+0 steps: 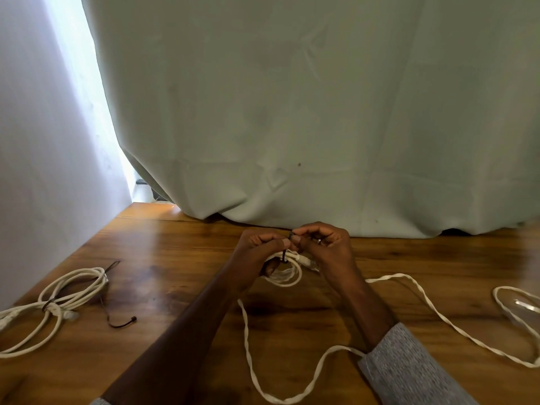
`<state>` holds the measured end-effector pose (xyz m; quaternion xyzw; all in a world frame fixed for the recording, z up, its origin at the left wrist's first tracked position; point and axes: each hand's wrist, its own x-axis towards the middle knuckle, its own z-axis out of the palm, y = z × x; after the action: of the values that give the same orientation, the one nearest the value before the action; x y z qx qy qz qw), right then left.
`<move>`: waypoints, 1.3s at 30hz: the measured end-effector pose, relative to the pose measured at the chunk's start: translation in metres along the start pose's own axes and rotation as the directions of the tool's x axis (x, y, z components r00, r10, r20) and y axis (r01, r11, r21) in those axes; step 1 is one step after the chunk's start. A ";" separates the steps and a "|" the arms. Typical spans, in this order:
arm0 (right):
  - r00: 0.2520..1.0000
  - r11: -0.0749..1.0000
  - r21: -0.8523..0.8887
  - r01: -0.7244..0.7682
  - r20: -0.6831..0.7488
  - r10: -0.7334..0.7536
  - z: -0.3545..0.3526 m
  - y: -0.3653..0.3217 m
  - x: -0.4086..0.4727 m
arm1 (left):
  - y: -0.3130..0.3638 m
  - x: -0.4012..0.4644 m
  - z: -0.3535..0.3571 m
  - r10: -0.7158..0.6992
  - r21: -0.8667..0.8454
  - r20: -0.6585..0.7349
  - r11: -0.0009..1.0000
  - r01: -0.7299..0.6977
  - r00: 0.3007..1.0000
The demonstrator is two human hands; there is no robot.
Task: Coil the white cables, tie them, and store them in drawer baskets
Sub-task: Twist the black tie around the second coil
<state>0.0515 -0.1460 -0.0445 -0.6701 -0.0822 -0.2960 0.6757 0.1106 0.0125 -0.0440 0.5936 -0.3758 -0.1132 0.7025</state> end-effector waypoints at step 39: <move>0.990 0.822 -0.552 0.138 0.099 -0.100 -0.001 0.002 -0.001 | -0.004 0.001 -0.001 -0.211 0.101 -0.049 0.971 0.215 0.976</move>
<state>0.0515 -0.1464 -0.0471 -0.8408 -0.0559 -0.3265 0.4282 0.1133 0.0112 -0.0475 0.6689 -0.3020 -0.1567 0.6610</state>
